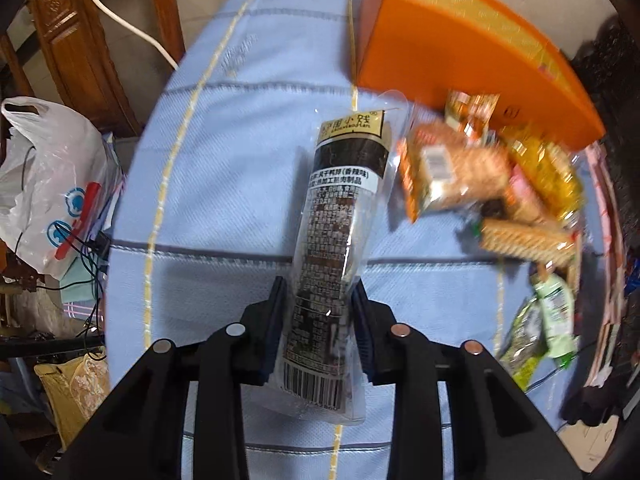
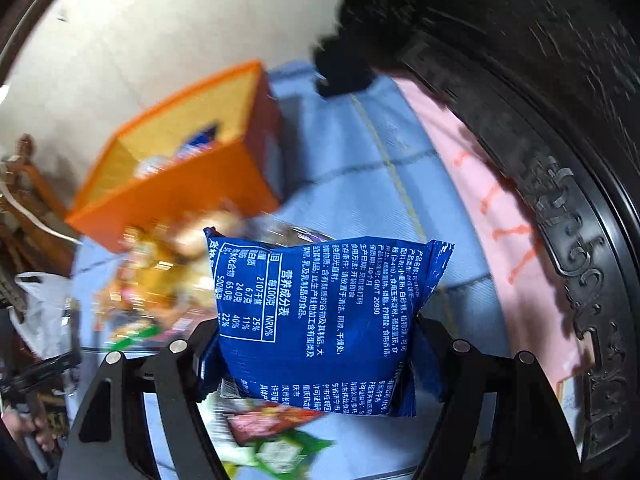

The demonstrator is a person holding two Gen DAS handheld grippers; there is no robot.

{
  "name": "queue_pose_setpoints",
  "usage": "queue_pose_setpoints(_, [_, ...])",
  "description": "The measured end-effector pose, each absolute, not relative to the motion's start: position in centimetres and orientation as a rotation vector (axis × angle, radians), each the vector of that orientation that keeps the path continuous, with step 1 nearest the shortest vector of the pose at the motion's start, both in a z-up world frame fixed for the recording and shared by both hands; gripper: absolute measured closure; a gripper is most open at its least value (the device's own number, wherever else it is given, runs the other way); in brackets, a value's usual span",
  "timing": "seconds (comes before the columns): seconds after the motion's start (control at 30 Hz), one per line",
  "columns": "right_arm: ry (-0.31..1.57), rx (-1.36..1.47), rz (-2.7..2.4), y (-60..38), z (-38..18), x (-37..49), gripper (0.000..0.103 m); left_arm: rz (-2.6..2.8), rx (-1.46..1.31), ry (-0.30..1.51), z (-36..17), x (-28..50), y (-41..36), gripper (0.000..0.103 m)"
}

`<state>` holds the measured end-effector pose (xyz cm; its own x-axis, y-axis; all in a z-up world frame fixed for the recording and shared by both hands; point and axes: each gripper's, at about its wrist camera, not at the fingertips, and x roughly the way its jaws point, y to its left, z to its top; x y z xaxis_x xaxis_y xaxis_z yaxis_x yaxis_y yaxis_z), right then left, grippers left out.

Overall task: Organize snacks
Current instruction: 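Lift the snack tube with the left gripper while the right grasps the blue printed bag, then carry the tube and blue bag into the orange box and open both grippers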

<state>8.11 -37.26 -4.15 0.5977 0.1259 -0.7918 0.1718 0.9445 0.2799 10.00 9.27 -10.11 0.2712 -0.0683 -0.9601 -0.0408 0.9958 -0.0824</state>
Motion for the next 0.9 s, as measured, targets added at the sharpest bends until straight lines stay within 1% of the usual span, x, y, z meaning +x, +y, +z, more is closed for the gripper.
queue_pose_setpoints(0.13, [0.885, 0.33, 0.061, -35.4, -1.6, 9.4, 0.026, -0.054, -0.073, 1.218, -6.5, 10.4, 8.4, 0.072])
queue_pose_setpoints(0.23, [0.857, 0.302, 0.113, -33.9, 0.0, 11.0, 0.026, -0.098, -0.048, 1.165, -3.9, 11.7, 6.4, 0.072])
queue_pose_setpoints(0.43, [0.807, 0.25, 0.158, -31.3, 2.5, 16.5, 0.026, -0.164, 0.002, 1.09, -0.1, 18.2, 1.8, 0.071])
queue_pose_setpoints(0.6, [0.797, 0.238, 0.163, -29.9, 2.6, 22.0, 0.026, -0.171, -0.004, 1.101, 0.1, 24.0, -1.1, 0.071])
queue_pose_setpoints(0.7, [0.822, 0.253, 0.156, -29.6, 1.7, 24.8, 0.026, -0.17, 0.0, 1.113, -0.5, 27.0, -2.5, 0.071])
queue_pose_setpoints(0.9, [0.857, 0.236, 0.11, -29.2, -0.5, 28.6, 0.024, -0.16, -0.001, 1.141, -2.5, 30.4, -4.0, 0.07])
